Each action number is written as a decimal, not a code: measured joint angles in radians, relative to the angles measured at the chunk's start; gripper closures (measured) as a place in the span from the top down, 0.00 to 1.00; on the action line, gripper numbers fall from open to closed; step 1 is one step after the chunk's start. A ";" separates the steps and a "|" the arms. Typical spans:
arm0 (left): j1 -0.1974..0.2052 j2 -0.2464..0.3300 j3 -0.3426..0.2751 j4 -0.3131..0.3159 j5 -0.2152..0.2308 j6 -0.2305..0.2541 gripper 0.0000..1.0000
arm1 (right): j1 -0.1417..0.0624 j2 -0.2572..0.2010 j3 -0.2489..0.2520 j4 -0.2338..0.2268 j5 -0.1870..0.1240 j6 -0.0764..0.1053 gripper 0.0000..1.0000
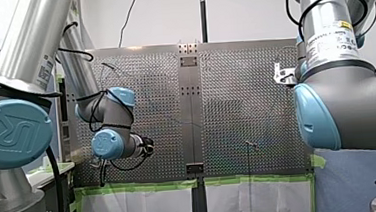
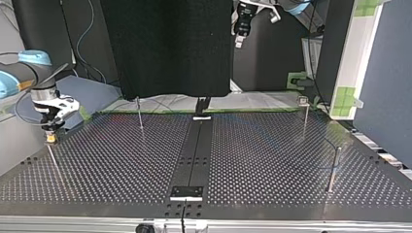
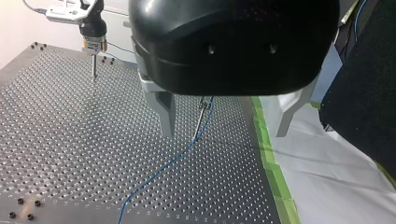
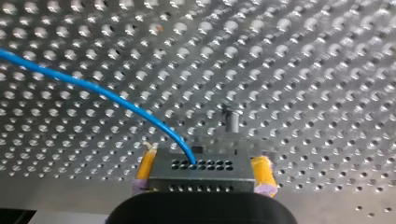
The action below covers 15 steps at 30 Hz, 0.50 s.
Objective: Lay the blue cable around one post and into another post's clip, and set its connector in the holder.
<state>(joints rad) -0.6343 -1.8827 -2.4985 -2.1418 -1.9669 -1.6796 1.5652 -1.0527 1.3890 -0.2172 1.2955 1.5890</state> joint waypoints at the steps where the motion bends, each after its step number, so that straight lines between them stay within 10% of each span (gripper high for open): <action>1: 0.000 0.000 0.000 0.000 0.000 0.000 1.00 | 0.000 0.000 0.000 0.006 0.000 -0.003 0.73; 15: -0.001 0.000 0.000 -0.001 -0.003 0.000 1.00 | 0.002 -0.001 0.002 0.029 0.002 -0.025 0.71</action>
<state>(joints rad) -0.6354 -1.8827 -2.4986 -2.1427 -1.9701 -1.6796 1.5669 -1.0533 1.3909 -0.1883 1.2976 1.5640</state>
